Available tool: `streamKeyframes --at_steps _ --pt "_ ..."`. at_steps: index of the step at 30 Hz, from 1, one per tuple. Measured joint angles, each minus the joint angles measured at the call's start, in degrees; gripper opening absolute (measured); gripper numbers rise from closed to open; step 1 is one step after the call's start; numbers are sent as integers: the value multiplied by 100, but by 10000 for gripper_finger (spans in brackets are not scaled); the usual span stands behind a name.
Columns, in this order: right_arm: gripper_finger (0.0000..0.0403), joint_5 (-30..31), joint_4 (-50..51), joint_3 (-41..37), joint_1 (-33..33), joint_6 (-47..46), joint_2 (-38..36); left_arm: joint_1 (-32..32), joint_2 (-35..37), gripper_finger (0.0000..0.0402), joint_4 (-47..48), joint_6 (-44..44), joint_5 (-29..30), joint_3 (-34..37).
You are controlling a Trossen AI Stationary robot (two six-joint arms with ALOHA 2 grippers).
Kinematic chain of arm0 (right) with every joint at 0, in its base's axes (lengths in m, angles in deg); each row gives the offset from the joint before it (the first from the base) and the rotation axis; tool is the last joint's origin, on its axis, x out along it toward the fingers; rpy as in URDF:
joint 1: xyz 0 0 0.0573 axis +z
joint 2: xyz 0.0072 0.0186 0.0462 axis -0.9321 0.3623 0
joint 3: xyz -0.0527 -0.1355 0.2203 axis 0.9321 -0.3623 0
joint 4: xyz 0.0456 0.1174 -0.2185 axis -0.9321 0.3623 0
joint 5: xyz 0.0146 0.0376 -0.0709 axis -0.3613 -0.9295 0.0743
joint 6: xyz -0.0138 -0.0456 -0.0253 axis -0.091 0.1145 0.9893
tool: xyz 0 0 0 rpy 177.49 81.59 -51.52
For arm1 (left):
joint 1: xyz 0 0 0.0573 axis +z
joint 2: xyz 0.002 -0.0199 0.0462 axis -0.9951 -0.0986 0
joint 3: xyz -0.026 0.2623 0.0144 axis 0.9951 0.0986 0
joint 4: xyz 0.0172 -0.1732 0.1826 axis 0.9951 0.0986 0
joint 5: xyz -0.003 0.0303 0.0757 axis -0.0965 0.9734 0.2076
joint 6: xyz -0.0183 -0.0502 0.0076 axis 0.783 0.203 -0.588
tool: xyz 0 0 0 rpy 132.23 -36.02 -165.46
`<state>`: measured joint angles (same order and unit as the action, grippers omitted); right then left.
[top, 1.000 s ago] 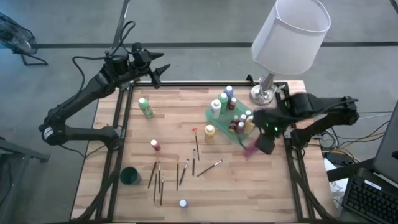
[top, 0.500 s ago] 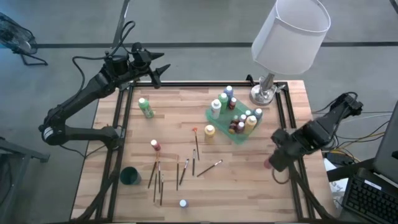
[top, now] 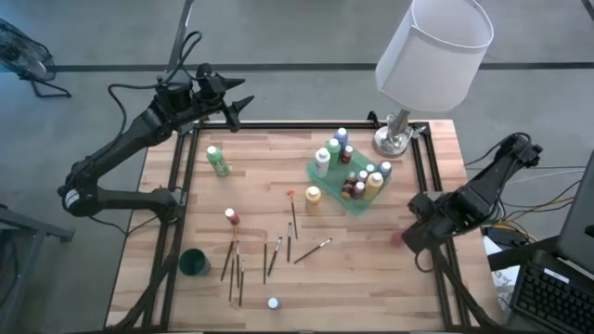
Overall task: Pick & Place Paint Supplies
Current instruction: Remove the big pink paint bottle from the green bin
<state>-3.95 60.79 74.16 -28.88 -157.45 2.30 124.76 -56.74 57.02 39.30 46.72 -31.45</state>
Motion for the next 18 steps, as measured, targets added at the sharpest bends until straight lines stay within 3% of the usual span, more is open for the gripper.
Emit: streamKeyframes --at_steps 14,18 --pt "113 -58 -45 -352 -2 -244 -262 2 1 252 0 0 0 0" --pt "145 -76 -27 -329 -2 -429 -252 2 1 252 0 0 0 0"
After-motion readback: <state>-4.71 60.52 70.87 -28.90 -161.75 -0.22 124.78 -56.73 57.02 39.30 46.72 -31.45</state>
